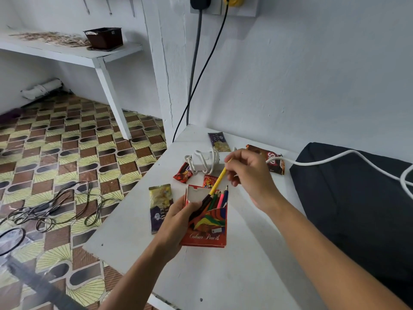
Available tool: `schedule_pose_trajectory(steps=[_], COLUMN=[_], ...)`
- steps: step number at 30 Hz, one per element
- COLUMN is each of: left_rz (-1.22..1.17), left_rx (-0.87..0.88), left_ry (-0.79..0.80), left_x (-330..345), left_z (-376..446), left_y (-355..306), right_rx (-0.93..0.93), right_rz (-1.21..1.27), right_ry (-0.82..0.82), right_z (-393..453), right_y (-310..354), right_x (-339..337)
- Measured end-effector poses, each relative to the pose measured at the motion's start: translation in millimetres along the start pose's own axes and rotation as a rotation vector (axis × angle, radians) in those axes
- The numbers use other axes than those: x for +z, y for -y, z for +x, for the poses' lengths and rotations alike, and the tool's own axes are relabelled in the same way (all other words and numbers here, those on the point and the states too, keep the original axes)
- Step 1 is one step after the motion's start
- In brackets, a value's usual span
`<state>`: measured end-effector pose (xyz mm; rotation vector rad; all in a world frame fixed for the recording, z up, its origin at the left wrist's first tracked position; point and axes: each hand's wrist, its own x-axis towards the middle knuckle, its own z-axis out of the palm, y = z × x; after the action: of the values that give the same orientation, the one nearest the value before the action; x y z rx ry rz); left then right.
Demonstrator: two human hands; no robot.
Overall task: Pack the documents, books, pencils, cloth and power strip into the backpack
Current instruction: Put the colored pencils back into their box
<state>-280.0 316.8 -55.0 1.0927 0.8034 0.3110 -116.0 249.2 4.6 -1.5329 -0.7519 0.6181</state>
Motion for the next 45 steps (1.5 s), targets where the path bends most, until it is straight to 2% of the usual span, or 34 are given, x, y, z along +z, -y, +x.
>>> schedule_pose_trajectory(steps=[3,7,15,22,28,31,32,34,37,40,45], left_rz=[-0.063,-0.099,-0.063,-0.002,0.006,-0.016,-0.027,-0.059,-0.074,-0.041,-0.025], left_rx=[-0.019,0.042,0.038,0.062,0.023,0.014,0.013,0.010,0.001,-0.005,-0.016], left_ry=[-0.023,-0.032,-0.067,0.013,0.007,0.017,0.019,0.015,0.003,0.016,0.019], left_x=[3,5,6,3,4,4,4,4,2,2,3], left_z=[-3,-8,-11,-14,-13,-13,-13,-14,-12,-9,-6], left_y=[-2,-8,-11,-14,-13,-13,-13,-14,-12,-9,-7], right_rx=[0.003,-0.012,-0.116,-0.205,-0.238,-0.270,-0.272,-0.210,0.047,0.183,0.101], right_rz=[-0.060,-0.152,-0.443,-0.522,-0.520,-0.505,-0.584,-0.904,-1.301,-1.411,-1.456], right_ry=[0.032,0.029,0.117,0.115,0.120,0.011,-0.047,-0.110,-0.026,0.058,-0.006], right_z=[-1,-1,-1,-3,-3,0,2,8,8,2,-1], right_y=[-6,-12,-18,-22,-27,-29,-30,-34,-42,-53,-64], right_x=[10,20,30,32,32,19,11,-7,-24,-27,-29])
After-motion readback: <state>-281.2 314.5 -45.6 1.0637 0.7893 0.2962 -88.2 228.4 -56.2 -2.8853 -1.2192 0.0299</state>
